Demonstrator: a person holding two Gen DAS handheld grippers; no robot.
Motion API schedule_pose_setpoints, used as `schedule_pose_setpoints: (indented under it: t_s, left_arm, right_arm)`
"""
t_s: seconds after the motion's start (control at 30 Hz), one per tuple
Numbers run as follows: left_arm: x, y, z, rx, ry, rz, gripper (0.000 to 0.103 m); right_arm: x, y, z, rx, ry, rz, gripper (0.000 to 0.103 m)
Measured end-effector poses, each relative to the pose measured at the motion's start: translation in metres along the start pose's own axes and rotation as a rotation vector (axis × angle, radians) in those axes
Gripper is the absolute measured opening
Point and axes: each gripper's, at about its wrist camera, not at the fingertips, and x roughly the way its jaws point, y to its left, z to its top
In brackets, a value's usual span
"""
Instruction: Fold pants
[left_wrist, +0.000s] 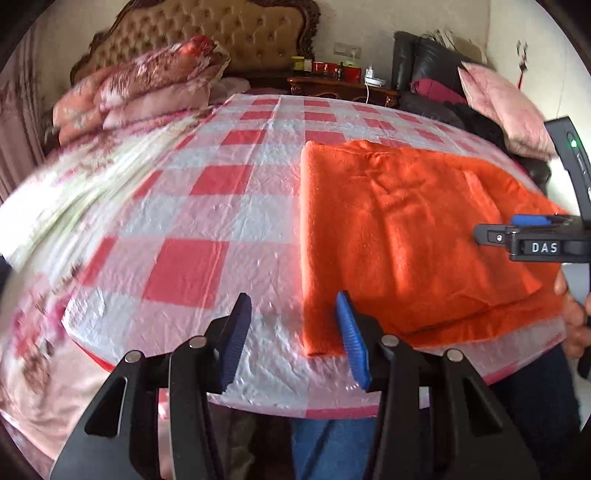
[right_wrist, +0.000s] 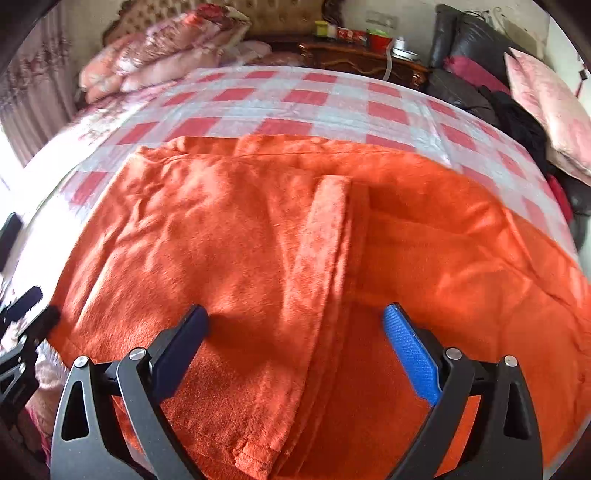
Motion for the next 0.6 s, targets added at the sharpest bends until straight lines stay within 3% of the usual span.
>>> schedule_pose_setpoints:
  t_s: [0.07,0.13,0.37,0.43,0.6]
  left_arm:
    - [-0.002,0.005,-0.003,-0.042,-0.002,-0.044,0.046]
    - [-0.004,0.010,-0.003,-0.077,0.002,-0.081,0.046]
    - [-0.008,0.022,-0.008,-0.216,0.038,-0.246,0.046]
    - [-0.007,0.025,-0.009,-0.266,0.058,-0.323,0.046]
    - [-0.005,0.027,-0.012,-0.323,0.084,-0.399,0.046]
  right_arm:
    - [-0.011,0.007,0.004,-0.018,-0.039,0.035,0.081]
    - [-0.019,0.018,0.007,-0.044,-0.063,0.081,0.080]
    - [-0.005,0.058,-0.003,-0.167,0.001,0.075,0.079]
    - [-0.001,0.056,-0.008,-0.150,0.010,0.080,0.082]
    - [0.003,0.051,-0.009,-0.132,0.019,0.098,0.086]
